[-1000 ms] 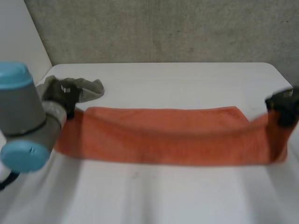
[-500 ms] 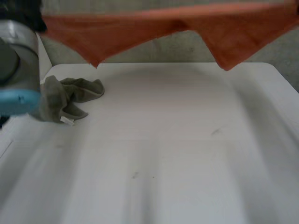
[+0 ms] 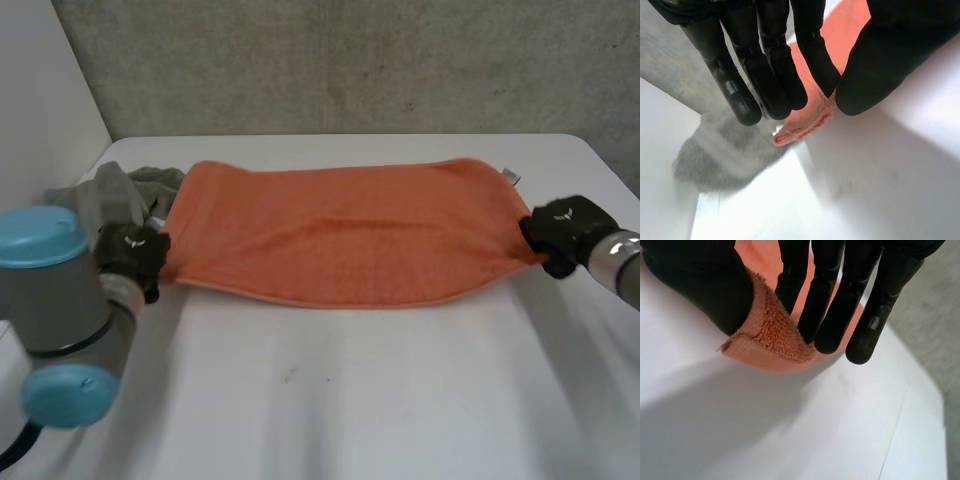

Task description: Fold the laundry.

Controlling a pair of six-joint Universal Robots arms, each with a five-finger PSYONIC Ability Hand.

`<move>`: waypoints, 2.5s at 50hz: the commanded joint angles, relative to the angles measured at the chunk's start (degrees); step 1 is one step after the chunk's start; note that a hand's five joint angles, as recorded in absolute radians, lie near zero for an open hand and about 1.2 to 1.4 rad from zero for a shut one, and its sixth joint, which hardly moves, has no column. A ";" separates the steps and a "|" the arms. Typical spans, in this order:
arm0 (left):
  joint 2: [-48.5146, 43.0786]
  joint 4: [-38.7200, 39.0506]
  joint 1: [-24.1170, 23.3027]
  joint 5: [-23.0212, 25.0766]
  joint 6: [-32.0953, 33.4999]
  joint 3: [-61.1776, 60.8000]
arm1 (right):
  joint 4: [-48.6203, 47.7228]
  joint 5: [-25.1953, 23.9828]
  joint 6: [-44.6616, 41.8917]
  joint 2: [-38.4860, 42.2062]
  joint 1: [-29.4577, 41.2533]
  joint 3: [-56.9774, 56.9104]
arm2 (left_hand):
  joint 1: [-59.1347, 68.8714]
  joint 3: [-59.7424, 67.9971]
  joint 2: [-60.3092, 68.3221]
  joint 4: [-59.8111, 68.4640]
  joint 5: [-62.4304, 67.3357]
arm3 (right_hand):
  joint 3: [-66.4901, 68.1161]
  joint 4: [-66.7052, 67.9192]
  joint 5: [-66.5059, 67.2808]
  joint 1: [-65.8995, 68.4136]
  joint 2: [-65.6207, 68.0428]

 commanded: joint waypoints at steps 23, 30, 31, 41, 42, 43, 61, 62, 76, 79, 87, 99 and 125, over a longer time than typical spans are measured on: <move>-4.39 -1.22 -0.27 1.45 13.10 7.13 | 8.42 6.46 -4.69 0.61 0.21 -0.69 | 13.70 11.64 11.35 11.11 15.36 | 12.42 11.89 12.86 23.79 12.51; -17.14 1.16 -1.15 -2.32 12.83 21.63 | -1.52 12.26 -3.71 8.26 2.85 -8.16 | 13.70 11.64 11.35 11.11 15.36 | 12.42 11.89 12.86 23.79 12.51; -18.11 1.16 -1.24 -2.94 12.83 23.04 | -2.13 12.44 -3.63 9.05 3.11 -8.95 | 13.70 11.64 11.35 11.11 15.36 | 12.42 11.89 12.86 23.79 12.51; -29.80 2.83 -1.41 -5.06 12.74 40.45 | -7.06 14.90 -3.28 19.07 5.57 -21.86 | 13.70 11.64 11.35 11.11 15.36 | 12.42 11.89 12.86 23.79 12.51; -30.51 3.09 -1.50 -5.06 12.75 41.42 | -7.24 15.34 -3.27 19.86 5.84 -22.83 | 13.70 11.64 11.35 11.11 15.36 | 12.42 11.89 12.86 23.79 12.51; -31.12 3.27 -1.59 -5.06 12.75 42.12 | -7.41 15.86 -3.27 20.74 6.01 -23.80 | 13.70 11.64 11.35 11.11 15.36 | 7.48 6.96 7.92 18.86 7.58; -18.05 3.80 -5.28 -4.36 10.64 26.68 | -5.58 13.68 11.67 1.86 6.19 -10.37 | -56.30 -58.36 -58.65 -58.89 -54.64 | -57.58 -58.11 -57.14 -46.21 -57.49; -16.82 3.80 -5.37 -4.27 10.11 25.36 | -4.61 12.45 11.75 1.24 5.58 -8.97 | -56.30 -58.36 -58.65 -58.89 -54.64 | -57.58 -58.11 -57.14 -46.21 -57.49; -2.21 4.24 -5.10 1.89 -4.21 5.84 | -0.46 -1.62 11.40 -4.56 -4.79 9.76 | -56.30 -58.36 -58.65 -58.89 -54.64 | -40.01 -40.54 -39.57 -28.63 -39.91; -2.39 5.29 -5.02 1.89 -4.74 4.60 | -4.49 -2.06 11.40 -4.21 -5.76 12.13 | -56.30 -58.36 -58.65 -58.89 -54.64 | -34.48 -35.01 -34.04 -23.10 -34.38; -2.65 5.73 -4.67 1.97 -4.83 4.42 | -10.57 -2.32 11.40 0.53 -6.64 12.93 | -56.30 -58.36 -58.65 -58.89 -54.64 | -26.23 -26.76 -25.79 -14.86 -26.14; -2.65 5.82 -4.67 1.89 -4.92 4.16 | -10.75 -1.88 9.91 3.17 -7.96 10.91 | -56.30 -58.36 -58.65 -58.89 -54.64 | 12.42 11.89 12.86 23.79 12.51; -2.39 5.82 -4.67 1.62 -5.01 3.37 | -6.97 -6.98 1.47 0.36 -19.74 11.52 | -56.30 -58.36 -58.65 -58.89 -54.64 | -24.02 -24.54 -23.58 -12.64 -23.92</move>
